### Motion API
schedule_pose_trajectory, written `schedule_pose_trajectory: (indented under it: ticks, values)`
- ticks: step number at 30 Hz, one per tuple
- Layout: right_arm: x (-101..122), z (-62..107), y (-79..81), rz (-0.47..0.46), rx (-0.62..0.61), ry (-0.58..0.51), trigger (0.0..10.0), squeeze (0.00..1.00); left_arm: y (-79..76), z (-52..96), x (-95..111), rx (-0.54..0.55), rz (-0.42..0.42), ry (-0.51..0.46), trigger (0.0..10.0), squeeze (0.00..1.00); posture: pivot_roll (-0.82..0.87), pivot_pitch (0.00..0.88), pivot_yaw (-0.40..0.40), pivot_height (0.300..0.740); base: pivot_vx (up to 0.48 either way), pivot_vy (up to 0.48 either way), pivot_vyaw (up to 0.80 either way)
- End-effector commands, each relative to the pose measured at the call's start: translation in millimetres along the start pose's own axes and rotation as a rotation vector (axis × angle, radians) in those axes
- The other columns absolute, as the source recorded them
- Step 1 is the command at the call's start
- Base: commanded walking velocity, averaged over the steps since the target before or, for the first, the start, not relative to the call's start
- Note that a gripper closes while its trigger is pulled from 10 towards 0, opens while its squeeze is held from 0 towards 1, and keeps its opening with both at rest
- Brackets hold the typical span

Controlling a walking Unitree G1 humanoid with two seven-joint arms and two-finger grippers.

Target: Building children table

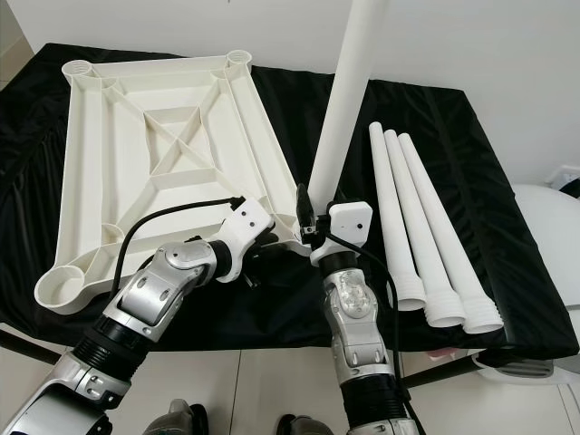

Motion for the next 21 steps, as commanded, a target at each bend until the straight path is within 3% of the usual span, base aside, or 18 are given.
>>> schedule_pose_trajectory:
  ticks: [1, 10, 21]
  values:
    - [-44, 35.8, -64.4, 0.072, -0.292, 0.195, 10.0, 0.0, 19.9, 7.5, 8, 0.102, -0.01, -0.02, 10.0, 0.0, -0.04, 0.148, -0.045, 0.74, 0.0, 0.0, 0.0]
    - [-40, 43.6, -72.9, 0.132, -0.403, 0.159, 10.0, 0.0, 22.4, 8.3, 10, 0.107, -0.013, -0.023, 10.0, 0.0, -0.03, 0.151, -0.048, 0.74, 0.0, 0.0, 0.0]
    - [-38, 47.3, -66.2, 0.142, -0.429, 0.133, 10.0, 0.0, 26.3, 8.9, 11, 0.119, -0.013, -0.023, 10.0, 0.0, -0.03, 0.15, -0.051, 0.74, 0.0, 0.0, 0.0]
Point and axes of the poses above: a point about 5 cm out from each wrist's last joint towards the gripper, its own z axis pointing back from the gripper into the wrist, its own x axis along the axis of the wrist's last joint, y = z × x, the point moved 5 cm from there along -z, pointing out of the wrist towards the gripper, and after that the axes turned 14 degrees about -z, right-handed, at the moved point
